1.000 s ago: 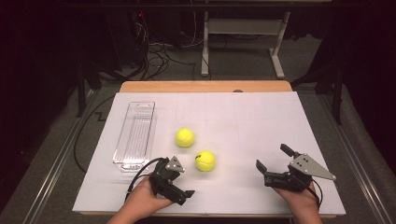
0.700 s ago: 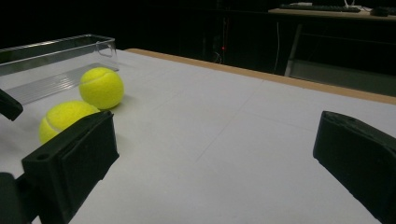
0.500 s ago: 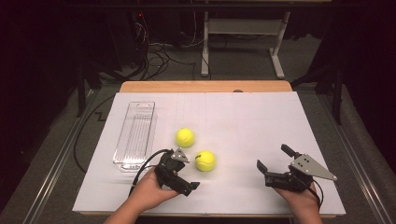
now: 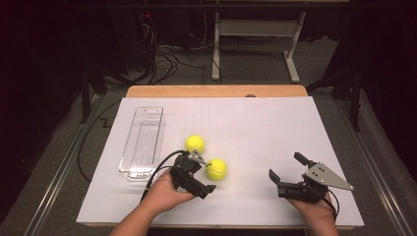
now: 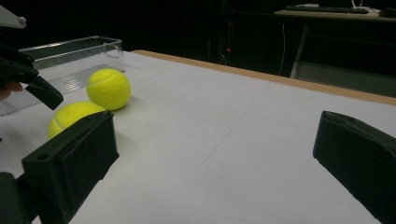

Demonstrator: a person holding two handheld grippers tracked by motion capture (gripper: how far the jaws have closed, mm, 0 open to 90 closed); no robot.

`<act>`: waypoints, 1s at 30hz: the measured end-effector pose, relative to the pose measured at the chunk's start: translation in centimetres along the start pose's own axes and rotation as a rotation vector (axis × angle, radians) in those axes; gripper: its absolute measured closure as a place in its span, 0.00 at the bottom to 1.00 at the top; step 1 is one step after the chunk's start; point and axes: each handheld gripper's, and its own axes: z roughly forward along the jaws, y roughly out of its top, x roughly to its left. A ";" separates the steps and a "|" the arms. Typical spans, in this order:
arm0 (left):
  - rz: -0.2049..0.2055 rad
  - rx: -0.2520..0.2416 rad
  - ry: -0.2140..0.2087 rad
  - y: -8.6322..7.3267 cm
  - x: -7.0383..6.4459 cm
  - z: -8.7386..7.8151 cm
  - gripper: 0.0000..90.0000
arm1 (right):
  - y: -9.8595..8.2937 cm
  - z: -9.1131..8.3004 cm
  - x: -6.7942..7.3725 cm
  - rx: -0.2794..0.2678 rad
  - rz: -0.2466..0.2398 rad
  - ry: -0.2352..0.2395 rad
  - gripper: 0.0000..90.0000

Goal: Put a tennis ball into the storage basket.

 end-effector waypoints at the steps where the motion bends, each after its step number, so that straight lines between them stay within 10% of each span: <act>1: 0.001 0.000 -0.001 0.1 0.0 0.1 0.01 | 0.0 0.0 0.0 -0.001 0.001 -0.001 0.00; 30: 0.051 0.038 0.010 2.9 0.4 2.5 0.06 | -0.1 -0.1 -0.5 -0.007 0.014 -0.013 0.00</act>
